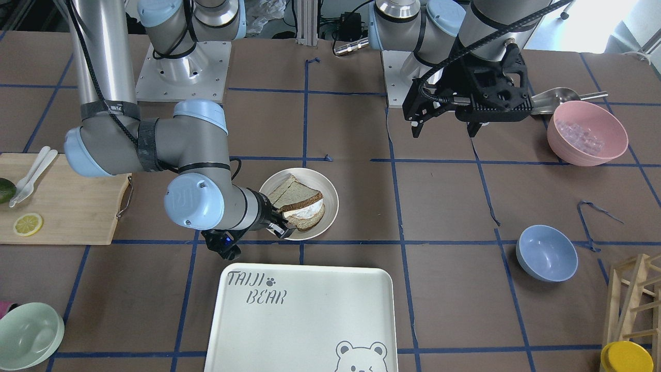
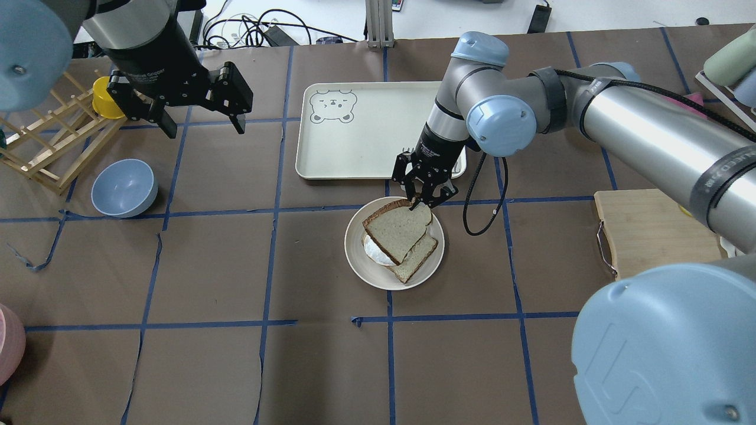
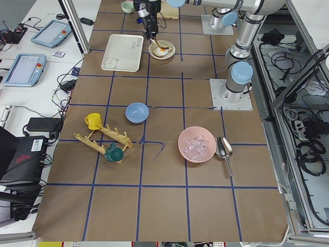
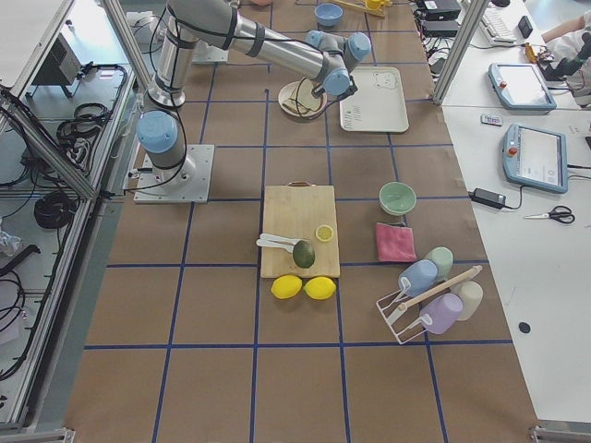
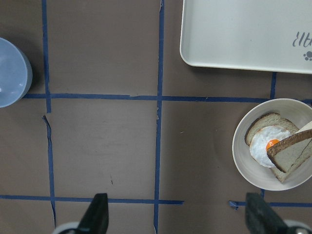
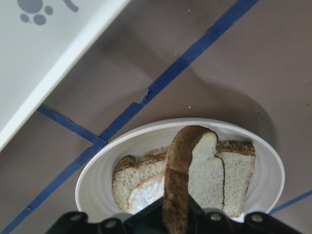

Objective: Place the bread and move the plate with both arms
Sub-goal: 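Lower the bread onto the egg and open the right gripper, then raise the right gripper away from the plate, then reach the left gripper to the plate rim and grasp it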

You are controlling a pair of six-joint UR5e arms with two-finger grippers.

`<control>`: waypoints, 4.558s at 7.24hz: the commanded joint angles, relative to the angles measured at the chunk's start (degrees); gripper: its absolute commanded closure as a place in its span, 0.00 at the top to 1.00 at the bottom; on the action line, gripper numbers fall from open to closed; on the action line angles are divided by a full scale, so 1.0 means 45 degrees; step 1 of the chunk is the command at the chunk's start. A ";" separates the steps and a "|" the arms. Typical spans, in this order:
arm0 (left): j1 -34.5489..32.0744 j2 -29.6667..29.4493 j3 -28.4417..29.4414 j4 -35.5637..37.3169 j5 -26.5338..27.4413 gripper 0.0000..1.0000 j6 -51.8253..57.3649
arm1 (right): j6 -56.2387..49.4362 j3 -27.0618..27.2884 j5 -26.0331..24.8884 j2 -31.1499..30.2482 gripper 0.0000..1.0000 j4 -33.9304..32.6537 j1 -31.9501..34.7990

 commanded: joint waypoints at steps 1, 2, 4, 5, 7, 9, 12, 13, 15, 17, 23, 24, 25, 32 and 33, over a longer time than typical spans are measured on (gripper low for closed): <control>0.0000 0.0000 0.0001 0.0000 0.0000 1.00 0.0000 | 0.0659 0.0066 0.0843 0.0083 0.44 -0.0252 0.0389; 0.0000 0.0000 0.0001 0.0000 0.0000 1.00 0.0000 | 0.0702 0.0086 0.0808 0.0141 0.45 -0.0253 0.0817; 0.0000 0.0000 0.0001 0.0000 0.0000 1.00 0.0000 | 0.0625 0.0319 0.0691 0.0103 0.67 -0.0252 0.0822; 0.0000 0.0000 0.0001 0.0000 0.0000 1.00 0.0000 | 0.0644 0.0263 0.0652 -0.0033 0.73 -0.0446 0.0802; 0.0000 0.0000 0.0001 0.0000 0.0000 1.00 0.0000 | 0.0547 0.0204 -0.0846 -0.0481 0.94 -0.1887 0.0783; 0.0000 -0.0019 0.0001 0.0000 0.0000 1.00 0.0116 | -0.0035 -0.0166 -0.1975 -0.1279 0.95 -0.1854 0.0685; 0.0000 -0.0368 0.0176 -0.0157 0.0137 1.00 -0.0078 | -0.3740 -0.0070 -0.2922 -0.3016 1.00 -0.0145 -0.0444; -0.0058 -0.0642 0.0002 -0.0040 0.0021 1.00 -0.0233 | -0.5142 -0.0031 -0.2903 -0.3641 1.00 -0.0058 -0.0448; -0.0175 -0.1208 -0.0173 0.0019 -0.0194 1.00 -0.1148 | -0.6562 -0.0128 -0.2826 -0.4251 1.00 0.0077 -0.0487; -0.0738 -0.1483 -0.1883 0.2406 -0.0371 1.00 -0.2125 | -0.7918 -0.0031 -0.4548 -0.4448 1.00 0.1679 -0.0623; -0.2324 -0.2576 -0.5914 0.7923 -0.1262 0.98 -0.3632 | -0.9122 -0.0402 -0.4693 -0.5304 1.00 0.0975 -0.0682; -0.2343 -0.2849 -0.6091 0.8104 -0.1328 0.97 -0.3633 | -0.9141 -0.0383 -0.5145 -0.5694 1.00 0.1345 -0.0701; -0.2363 -0.3025 -0.6112 0.8086 -0.1348 0.96 -0.3594 | -0.9179 -0.0383 -0.5149 -0.5775 1.00 0.1310 -0.0702; -0.2773 -0.4159 -0.6093 0.8437 -0.1328 0.44 -0.3516 | -1.0137 -0.0363 -0.5208 -0.6244 1.00 0.1837 -0.1170; -0.2773 -0.4237 -0.6093 0.8631 -0.1348 0.37 -0.3535 | -1.0253 -0.0363 -0.5208 -0.6303 1.00 0.1856 -0.1170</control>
